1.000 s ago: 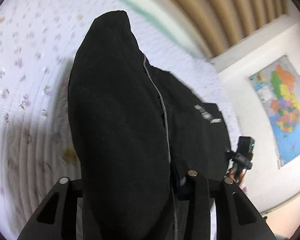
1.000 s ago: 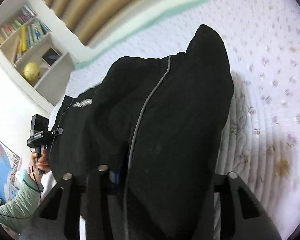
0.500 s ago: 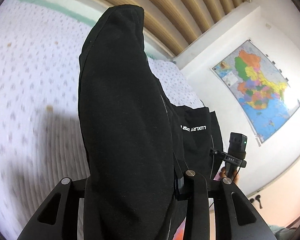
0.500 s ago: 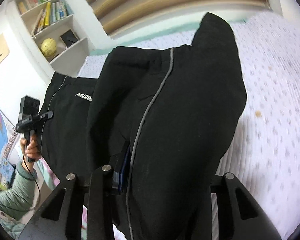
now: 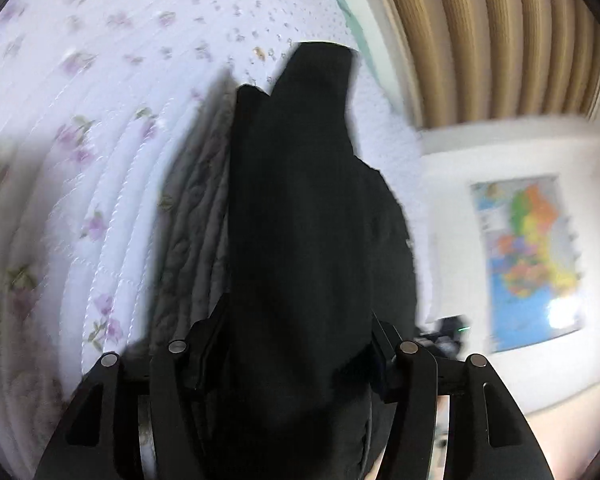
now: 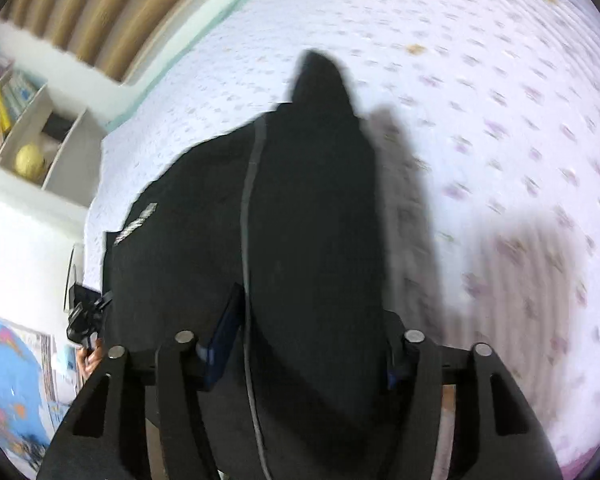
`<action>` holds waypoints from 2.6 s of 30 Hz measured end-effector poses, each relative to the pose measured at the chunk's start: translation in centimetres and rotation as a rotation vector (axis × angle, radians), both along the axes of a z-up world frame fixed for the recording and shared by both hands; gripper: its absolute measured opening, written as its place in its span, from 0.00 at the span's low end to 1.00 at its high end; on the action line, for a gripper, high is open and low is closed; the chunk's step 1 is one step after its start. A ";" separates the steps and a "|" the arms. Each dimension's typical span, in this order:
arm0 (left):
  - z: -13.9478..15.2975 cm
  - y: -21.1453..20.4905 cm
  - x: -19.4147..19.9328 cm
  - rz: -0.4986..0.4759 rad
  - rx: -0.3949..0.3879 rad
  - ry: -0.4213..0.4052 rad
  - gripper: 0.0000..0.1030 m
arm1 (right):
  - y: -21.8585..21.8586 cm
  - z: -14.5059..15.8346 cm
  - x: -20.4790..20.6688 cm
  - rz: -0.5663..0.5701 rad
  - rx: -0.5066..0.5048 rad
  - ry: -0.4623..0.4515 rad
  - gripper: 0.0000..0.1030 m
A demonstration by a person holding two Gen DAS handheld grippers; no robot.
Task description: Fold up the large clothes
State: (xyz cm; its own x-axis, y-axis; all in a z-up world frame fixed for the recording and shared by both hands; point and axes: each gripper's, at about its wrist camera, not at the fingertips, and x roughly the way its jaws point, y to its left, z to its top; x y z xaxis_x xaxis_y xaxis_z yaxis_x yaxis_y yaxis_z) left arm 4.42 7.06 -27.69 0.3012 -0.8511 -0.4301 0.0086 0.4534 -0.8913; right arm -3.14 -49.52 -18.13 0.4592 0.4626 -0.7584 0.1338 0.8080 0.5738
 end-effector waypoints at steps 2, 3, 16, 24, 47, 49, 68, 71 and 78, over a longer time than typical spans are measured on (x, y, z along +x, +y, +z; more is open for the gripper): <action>1.0 0.8 -0.5 0.027 0.052 -0.015 0.58 | -0.7 0.5 -0.9 -0.026 -0.019 0.006 0.62; 2.5 1.1 -0.9 0.043 0.118 -0.049 0.57 | -0.9 1.1 -1.0 -0.041 -0.064 -0.002 0.62; 12.1 -7.6 3.0 0.107 0.542 -0.265 0.59 | 14.7 5.5 8.1 0.121 -0.319 -0.091 0.66; 5.6 -8.9 5.9 -0.005 0.603 -0.106 0.59 | 15.6 -0.1 10.0 0.082 -0.398 -0.024 0.73; 23.6 -19.5 -15.4 0.266 1.068 -0.695 0.76 | 23.1 15.6 -8.0 -0.045 -0.571 -0.409 0.84; 23.2 -19.6 -15.8 0.283 1.099 -0.687 0.76 | 23.6 15.9 -8.5 -0.037 -0.577 -0.418 0.85; 21.6 -19.8 -16.0 0.284 1.057 -0.643 0.76 | 23.9 14.7 -8.5 -0.007 -0.600 -0.395 0.86; 21.3 -20.1 -15.9 0.276 1.055 -0.634 0.76 | 23.9 14.6 -8.6 -0.008 -0.602 -0.392 0.86; 20.9 -20.3 -15.8 0.268 1.053 -0.617 0.76 | 23.8 14.4 -8.5 -0.001 -0.589 -0.382 0.86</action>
